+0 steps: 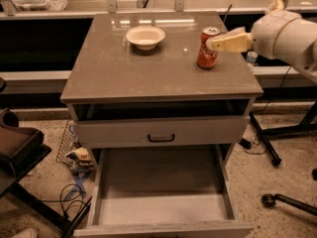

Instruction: Place coke can into middle drawer

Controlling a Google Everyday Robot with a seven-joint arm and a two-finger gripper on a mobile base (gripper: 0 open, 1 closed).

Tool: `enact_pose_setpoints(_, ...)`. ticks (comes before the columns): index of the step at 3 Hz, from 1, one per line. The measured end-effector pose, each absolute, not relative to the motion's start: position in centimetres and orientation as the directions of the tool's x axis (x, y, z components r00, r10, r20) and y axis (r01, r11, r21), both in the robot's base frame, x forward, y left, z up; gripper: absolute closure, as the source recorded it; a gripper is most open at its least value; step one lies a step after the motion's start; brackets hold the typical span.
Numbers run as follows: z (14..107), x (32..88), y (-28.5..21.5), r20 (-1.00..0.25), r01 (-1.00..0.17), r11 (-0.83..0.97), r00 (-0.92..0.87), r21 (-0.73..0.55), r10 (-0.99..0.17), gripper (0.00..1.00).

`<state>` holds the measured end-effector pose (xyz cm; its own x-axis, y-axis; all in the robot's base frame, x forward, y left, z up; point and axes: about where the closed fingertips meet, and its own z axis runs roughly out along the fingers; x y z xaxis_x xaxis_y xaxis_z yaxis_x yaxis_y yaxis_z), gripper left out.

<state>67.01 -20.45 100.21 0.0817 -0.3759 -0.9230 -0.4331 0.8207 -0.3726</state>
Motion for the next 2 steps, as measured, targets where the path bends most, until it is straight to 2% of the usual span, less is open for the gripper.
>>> enact_pose_setpoints(2,99.2,68.5,-20.1,-0.937,-0.449,0.831,0.043,-0.328,-0.346,0.0)
